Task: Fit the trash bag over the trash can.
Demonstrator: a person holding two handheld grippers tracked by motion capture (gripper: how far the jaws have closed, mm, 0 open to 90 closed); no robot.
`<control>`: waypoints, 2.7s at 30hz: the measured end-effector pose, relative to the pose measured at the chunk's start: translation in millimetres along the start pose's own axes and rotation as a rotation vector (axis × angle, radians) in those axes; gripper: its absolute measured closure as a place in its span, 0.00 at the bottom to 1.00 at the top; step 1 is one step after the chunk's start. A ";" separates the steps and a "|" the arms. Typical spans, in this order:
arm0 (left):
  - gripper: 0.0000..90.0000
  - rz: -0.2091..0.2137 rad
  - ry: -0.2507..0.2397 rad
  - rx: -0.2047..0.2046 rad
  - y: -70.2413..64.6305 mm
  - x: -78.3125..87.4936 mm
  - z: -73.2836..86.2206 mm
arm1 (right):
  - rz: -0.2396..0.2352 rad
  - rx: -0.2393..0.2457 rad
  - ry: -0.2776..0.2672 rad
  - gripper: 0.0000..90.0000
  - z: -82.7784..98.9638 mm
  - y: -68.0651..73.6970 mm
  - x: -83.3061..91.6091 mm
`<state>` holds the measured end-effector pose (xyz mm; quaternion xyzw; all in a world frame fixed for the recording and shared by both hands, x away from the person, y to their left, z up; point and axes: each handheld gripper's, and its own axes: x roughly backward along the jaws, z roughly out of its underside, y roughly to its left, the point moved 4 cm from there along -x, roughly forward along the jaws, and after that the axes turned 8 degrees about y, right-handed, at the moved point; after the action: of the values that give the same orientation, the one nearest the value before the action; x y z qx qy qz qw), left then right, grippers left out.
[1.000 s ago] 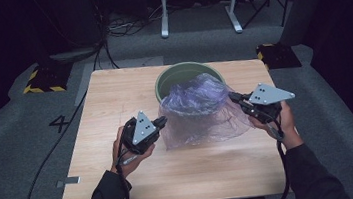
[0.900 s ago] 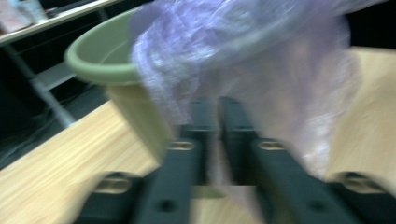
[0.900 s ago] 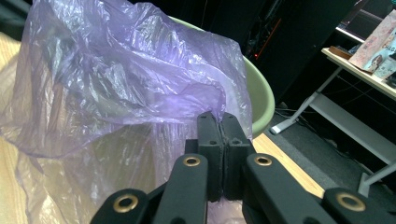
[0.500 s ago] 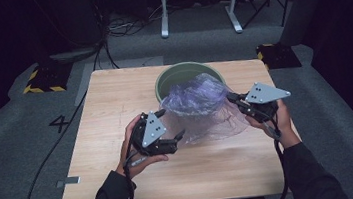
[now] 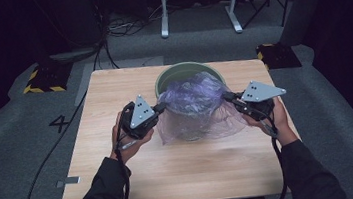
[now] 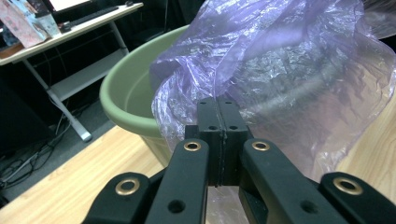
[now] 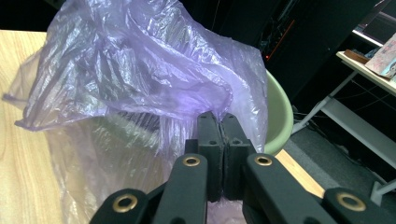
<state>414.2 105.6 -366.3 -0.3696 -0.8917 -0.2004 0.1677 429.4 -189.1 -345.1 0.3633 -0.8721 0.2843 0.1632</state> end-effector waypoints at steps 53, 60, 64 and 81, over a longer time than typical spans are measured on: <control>0.18 0.164 -0.048 0.157 53.4 26.9 -3.0 | 0.063 -0.194 0.070 0.72 0.0 -56.2 -37.2; 0.17 0.196 -0.021 0.073 16.6 26.9 -13.8 | 0.084 -0.173 0.044 0.52 -4.1 -55.6 -14.8; 0.17 0.170 0.016 0.035 6.9 20.6 -16.9 | 0.092 -0.157 0.058 0.47 -3.1 -52.7 -9.3; 0.77 0.074 0.040 0.089 37.1 -2.8 -8.7 | 0.099 0.011 0.055 0.43 36.0 -26.9 8.5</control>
<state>444.3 123.8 -351.3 -0.3905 -0.8819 -0.1614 0.2092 440.4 -231.2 -359.0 0.3126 -0.8826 0.3069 0.1707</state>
